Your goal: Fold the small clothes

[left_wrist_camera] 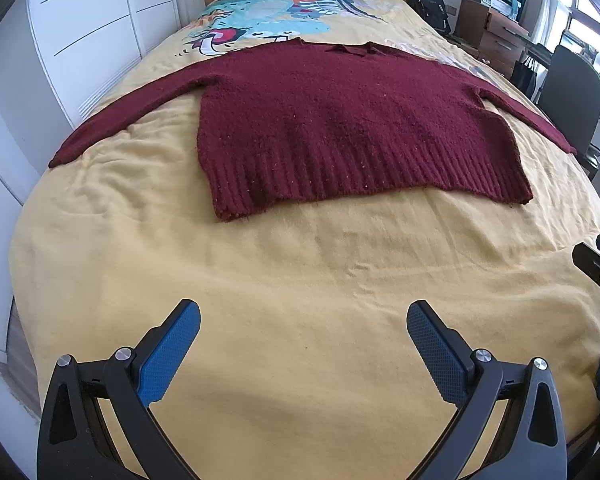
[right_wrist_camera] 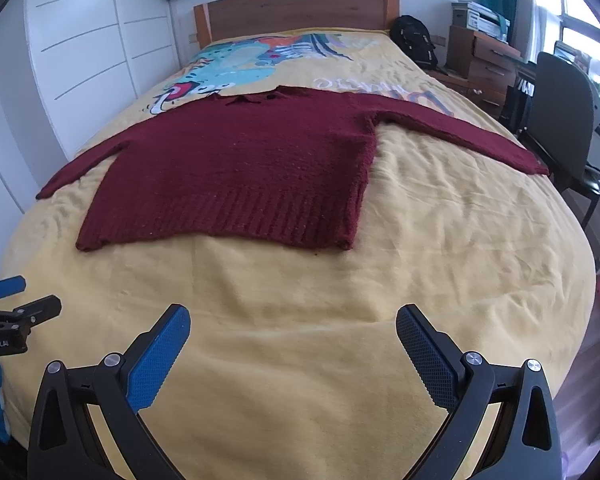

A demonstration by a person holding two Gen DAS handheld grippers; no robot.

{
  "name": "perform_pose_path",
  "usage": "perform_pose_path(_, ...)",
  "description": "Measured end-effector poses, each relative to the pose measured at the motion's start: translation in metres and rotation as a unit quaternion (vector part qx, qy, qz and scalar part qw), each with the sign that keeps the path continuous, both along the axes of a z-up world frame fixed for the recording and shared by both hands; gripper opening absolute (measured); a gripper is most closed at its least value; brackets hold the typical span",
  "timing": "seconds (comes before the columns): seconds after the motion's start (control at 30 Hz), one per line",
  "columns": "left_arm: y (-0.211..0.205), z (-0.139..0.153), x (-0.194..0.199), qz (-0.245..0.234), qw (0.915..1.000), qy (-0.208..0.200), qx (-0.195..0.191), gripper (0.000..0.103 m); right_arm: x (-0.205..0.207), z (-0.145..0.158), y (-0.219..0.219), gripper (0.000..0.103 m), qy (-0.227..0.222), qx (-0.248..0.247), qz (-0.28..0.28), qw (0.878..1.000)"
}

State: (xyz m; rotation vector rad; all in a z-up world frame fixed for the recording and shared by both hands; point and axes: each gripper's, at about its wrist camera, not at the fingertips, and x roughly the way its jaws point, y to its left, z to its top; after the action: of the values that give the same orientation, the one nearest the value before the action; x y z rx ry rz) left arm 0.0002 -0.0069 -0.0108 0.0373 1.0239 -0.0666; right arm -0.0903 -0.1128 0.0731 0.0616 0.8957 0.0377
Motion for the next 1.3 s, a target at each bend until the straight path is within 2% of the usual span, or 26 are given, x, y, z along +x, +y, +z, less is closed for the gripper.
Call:
perform_pose_path(0.47, 0.001, -0.003, 0.007, -0.005, 1.0000, 0.001, 0.001, 0.102, 0.003, -0.001, -0.003, 0.103, 0.008, -0.005, -0.013, 1.000)
perform_pose_path(1.3, 0.009, -0.011, 0.017, -0.015, 0.9995, 0.016, -0.023, 0.102, 0.010, -0.006, -0.003, 0.103, 0.025, -0.015, -0.020, 0.999)
